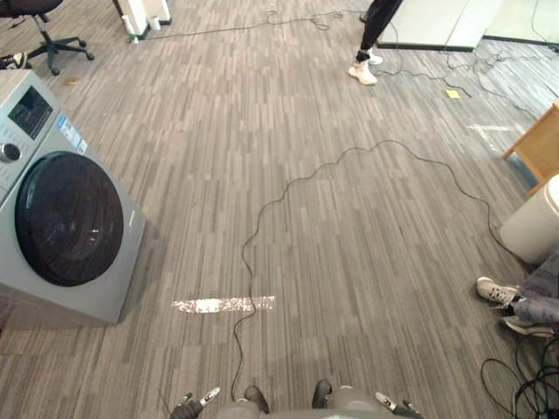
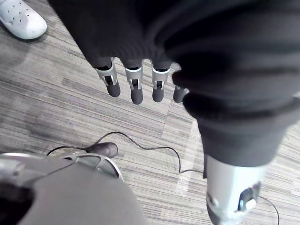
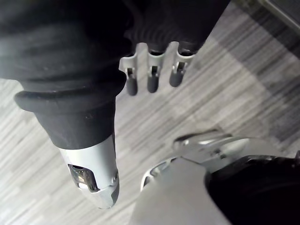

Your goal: Organize washtable

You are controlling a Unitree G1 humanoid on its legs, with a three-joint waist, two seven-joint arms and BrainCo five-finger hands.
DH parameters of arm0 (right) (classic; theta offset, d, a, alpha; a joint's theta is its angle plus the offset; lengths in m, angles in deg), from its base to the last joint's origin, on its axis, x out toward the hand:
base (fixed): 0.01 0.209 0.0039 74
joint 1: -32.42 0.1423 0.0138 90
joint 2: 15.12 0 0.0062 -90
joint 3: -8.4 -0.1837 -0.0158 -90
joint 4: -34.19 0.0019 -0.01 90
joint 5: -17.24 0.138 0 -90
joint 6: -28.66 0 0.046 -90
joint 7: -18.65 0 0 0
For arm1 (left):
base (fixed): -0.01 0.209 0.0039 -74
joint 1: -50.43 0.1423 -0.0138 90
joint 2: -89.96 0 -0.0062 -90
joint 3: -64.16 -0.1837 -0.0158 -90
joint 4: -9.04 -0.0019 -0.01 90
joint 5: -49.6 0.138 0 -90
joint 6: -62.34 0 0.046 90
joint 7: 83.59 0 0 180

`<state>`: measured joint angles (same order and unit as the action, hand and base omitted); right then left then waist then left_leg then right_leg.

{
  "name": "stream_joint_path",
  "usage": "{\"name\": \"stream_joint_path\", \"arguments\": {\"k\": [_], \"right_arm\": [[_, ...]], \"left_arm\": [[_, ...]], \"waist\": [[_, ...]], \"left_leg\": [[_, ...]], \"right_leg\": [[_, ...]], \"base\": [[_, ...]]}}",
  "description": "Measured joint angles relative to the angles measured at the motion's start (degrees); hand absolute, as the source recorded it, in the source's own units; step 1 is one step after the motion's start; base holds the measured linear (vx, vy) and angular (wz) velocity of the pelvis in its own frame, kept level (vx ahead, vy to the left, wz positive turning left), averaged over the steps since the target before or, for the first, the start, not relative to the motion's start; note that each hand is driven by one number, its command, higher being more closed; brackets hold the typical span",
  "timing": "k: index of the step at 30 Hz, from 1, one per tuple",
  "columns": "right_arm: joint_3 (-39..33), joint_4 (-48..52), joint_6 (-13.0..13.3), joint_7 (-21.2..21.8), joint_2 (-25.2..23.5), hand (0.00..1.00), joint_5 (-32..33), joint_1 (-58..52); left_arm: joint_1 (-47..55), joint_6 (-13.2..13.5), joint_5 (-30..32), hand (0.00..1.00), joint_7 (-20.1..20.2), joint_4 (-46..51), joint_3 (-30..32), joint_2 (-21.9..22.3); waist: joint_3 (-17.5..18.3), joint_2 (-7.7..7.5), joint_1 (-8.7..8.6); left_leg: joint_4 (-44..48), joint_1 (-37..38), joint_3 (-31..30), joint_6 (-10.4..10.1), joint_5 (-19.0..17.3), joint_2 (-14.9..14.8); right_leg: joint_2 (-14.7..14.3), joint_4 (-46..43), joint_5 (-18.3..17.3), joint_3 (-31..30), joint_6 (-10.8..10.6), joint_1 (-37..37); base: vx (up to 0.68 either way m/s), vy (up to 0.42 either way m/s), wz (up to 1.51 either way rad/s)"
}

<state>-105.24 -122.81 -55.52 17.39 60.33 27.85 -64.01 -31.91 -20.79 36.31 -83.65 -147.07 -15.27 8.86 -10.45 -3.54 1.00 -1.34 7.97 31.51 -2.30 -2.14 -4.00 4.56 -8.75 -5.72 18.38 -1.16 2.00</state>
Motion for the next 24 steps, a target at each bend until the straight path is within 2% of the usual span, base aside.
{"name": "stream_joint_path", "arguments": {"k": [2,4,9,16,20,24], "right_arm": [[1.3,-0.6,0.3,0.3,0.1,0.0,-0.1,0.2],[1.7,-1.3,0.3,0.3,0.2,0.0,-0.2,0.2],[1.6,-1.3,0.5,0.4,0.2,0.0,0.7,-0.2],[1.2,-1.2,0.5,0.3,0.3,0.0,2.3,-0.4],[1.2,-1.2,0.6,0.4,0.3,0.0,2.3,-0.6],[1.2,-1.2,0.7,0.4,0.3,0.0,2.4,-0.7]], "left_arm": [[0.0,0.0,-0.2,0.0,0.0,0.0,0.8,0.3],[0.0,0.0,-0.2,0.0,-0.1,-0.2,0.7,0.4],[0.2,0.1,-0.8,0.0,0.0,-0.3,0.3,0.6],[0.1,0.1,-0.5,0.0,0.0,-1.0,-1.4,0.4],[0.1,0.2,0.0,0.0,0.0,-1.0,-1.5,0.4],[0.1,0.3,0.5,0.0,0.0,-1.0,-1.6,0.4]], "waist": [[0.2,0.19,-0.02],[0.4,0.43,0.04],[0.7,1.01,0.14],[1.2,1.79,-0.06],[1.2,1.84,0.0],[1.3,1.99,-0.01]], "left_leg": [[5.9,-2.5,-6.0,0.1,-2.2,-1.0],[6.1,-2.4,-8.0,0.1,-2.3,-0.9],[3.1,-0.8,-8.0,0.3,-2.1,0.1],[0.7,-1.3,-9.5,2.6,-0.4,1.7],[-2.8,-0.1,-10.3,2.7,1.4,2.1],[-2.9,0.0,-10.3,2.8,1.5,2.2]], "right_leg": [[-0.3,0.7,0.2,0.5,0.2,1.2],[-0.3,1.4,0.2,1.0,0.2,2.3],[-0.3,2.8,0.7,1.1,0.5,2.9],[-0.5,6.2,3.9,0.5,0.0,2.9],[-0.6,6.2,4.3,0.4,-0.1,2.7],[-0.8,7.0,5.2,-0.2,0.0,2.6]], "base": [[0.1,-0.155,0.19],[0.05,-0.082,0.23],[-0.01,0.018,0.06],[-0.08,0.03,0.01],[-0.09,0.013,0.08],[-0.07,0.011,-0.05]]}}
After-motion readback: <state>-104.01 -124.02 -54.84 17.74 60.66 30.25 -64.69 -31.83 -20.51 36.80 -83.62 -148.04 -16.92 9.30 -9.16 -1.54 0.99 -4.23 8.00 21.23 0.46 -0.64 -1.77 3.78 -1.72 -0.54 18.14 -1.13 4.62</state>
